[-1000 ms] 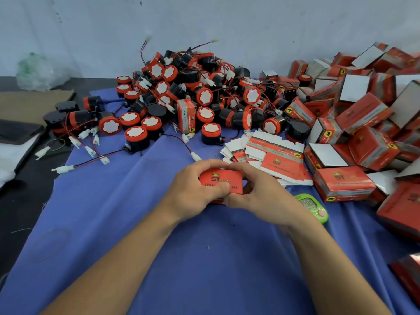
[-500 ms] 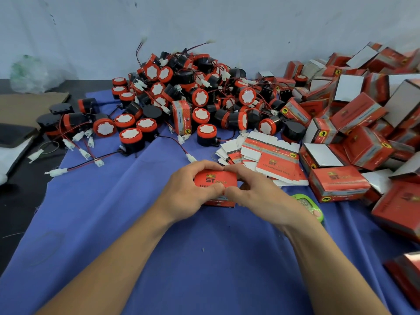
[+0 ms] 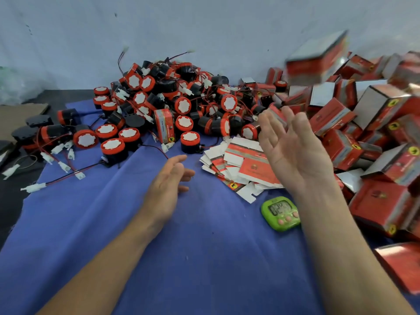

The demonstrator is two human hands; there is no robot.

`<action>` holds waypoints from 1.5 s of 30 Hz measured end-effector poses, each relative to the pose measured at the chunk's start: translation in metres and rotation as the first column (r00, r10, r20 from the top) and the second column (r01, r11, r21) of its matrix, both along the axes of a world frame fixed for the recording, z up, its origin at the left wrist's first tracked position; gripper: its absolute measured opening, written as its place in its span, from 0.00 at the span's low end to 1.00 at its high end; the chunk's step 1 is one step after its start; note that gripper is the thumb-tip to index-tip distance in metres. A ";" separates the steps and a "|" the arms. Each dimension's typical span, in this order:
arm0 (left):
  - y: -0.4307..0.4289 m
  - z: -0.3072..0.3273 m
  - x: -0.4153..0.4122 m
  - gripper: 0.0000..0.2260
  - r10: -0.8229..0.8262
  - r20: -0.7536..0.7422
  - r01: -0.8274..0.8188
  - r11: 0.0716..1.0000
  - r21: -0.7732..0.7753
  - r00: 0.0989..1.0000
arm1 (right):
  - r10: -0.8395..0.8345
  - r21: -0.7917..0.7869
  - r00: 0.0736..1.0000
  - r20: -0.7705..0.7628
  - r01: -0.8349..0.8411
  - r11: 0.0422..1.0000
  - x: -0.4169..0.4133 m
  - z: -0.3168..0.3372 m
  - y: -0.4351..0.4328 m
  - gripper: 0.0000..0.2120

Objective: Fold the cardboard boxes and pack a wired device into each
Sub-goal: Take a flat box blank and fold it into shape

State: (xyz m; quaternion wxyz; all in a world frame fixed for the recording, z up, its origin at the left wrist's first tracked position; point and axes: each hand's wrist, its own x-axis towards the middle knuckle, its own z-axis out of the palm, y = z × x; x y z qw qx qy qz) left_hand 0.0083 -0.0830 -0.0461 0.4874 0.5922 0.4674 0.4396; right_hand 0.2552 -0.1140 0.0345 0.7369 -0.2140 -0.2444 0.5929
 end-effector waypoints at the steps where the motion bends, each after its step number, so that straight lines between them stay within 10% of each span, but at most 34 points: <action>1: 0.001 -0.001 0.000 0.17 0.005 -0.009 -0.005 1.000 -0.004 1.000 | -0.037 -0.030 0.992 0.117 0.041 0.999 0.002 0.005 0.005 0.38; 3: 0.003 -0.003 0.000 0.14 0.015 -0.018 -0.015 1.000 -0.006 1.000 | -0.067 -0.102 0.801 0.594 0.158 0.982 -0.001 0.007 0.014 0.37; 5: 0.005 -0.006 -0.001 0.09 0.025 -0.026 -0.025 1.000 -0.006 0.999 | -0.013 -0.085 0.265 0.964 0.356 0.930 -0.008 -0.002 0.022 0.37; 8: 0.005 -0.008 -0.001 0.11 0.025 -0.051 -0.026 1.000 -0.010 0.998 | 0.346 -0.141 -0.369 0.863 0.481 0.865 -0.020 -0.025 0.031 0.47; 15: 0.008 -0.008 -0.001 0.09 0.006 -0.057 -0.008 1.000 -0.024 0.998 | 0.264 0.085 -0.653 0.710 0.452 0.888 -0.060 -0.041 0.022 0.10; 21: 0.009 -0.007 -0.002 0.17 0.089 -0.044 -0.090 0.996 -0.023 0.995 | -0.273 0.490 -0.478 0.835 0.421 0.763 -0.089 -0.043 -0.004 0.14; 25: 0.013 -0.003 -0.008 0.22 0.210 0.008 -0.210 0.975 0.075 0.978 | -0.476 0.395 0.139 0.868 0.386 0.833 -0.094 -0.043 -0.013 0.17; 31: 0.014 0.009 -0.021 0.11 0.180 0.214 -0.149 0.976 -0.156 0.960 | -0.298 0.031 0.618 0.728 0.405 0.914 -0.084 -0.042 -0.005 0.23; 34: 0.010 0.014 -0.024 0.13 0.043 0.321 0.033 0.973 -0.227 0.946 | -0.261 -0.055 0.506 0.822 0.527 0.848 -0.078 -0.054 -0.001 0.18; 39: 0.008 0.017 -0.028 0.12 -0.083 0.304 0.167 0.950 -0.262 0.949 | -0.262 0.293 -0.135 0.956 0.535 0.793 -0.088 -0.059 -0.010 0.30; 45: 0.008 0.017 -0.027 0.09 -0.019 0.309 0.100 0.963 -0.249 0.951 | -0.312 0.336 -0.157 0.937 0.165 0.927 -0.110 -0.068 -0.015 0.22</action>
